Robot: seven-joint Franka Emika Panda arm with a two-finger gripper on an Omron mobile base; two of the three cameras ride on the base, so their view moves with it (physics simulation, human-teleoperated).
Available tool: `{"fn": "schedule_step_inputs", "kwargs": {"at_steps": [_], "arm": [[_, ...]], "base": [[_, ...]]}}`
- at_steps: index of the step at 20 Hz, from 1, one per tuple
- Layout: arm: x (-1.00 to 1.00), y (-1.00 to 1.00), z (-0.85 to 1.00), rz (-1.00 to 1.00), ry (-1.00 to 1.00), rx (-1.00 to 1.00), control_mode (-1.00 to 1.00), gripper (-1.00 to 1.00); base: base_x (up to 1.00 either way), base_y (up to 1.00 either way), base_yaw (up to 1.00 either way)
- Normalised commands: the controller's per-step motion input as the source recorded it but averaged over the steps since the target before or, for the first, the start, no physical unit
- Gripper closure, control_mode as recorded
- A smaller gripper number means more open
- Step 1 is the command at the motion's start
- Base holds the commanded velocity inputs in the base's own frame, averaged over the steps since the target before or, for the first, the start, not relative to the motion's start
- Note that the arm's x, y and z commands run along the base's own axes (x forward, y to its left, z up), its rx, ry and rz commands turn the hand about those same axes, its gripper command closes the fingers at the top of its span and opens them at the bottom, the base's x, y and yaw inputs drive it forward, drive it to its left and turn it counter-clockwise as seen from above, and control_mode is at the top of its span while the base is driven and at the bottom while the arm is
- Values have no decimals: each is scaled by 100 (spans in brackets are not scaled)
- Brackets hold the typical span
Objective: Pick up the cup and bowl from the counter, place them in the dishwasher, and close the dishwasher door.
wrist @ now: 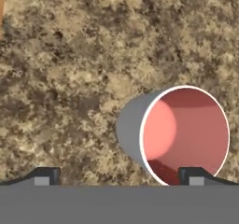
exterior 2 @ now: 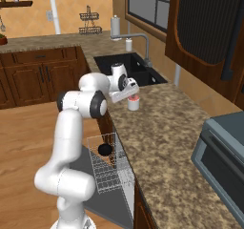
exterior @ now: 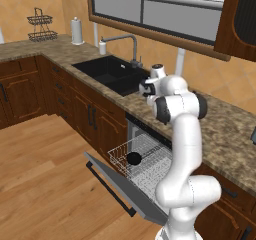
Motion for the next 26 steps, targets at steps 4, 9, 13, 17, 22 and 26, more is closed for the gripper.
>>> {"fn": "schedule_step_inputs", "kwargs": {"at_steps": [4,9,13,17,22,26], "arm": [[37,-8,-24,4,0,0,-100,-100],[58,-9,-8,6,0,0,-100,-100],[45,-11,-6,5,0,0,-100,-100],[6,1,-8,2,5,0,-100,100],[-13,4,-1,0,5,0,-100,100],[-48,0,-6,0,1,1,-100,100]], "base": [[0,0,0],[0,0,0],[0,0,0],[0,0,0],[0,0,0],[0,0,0]]}}
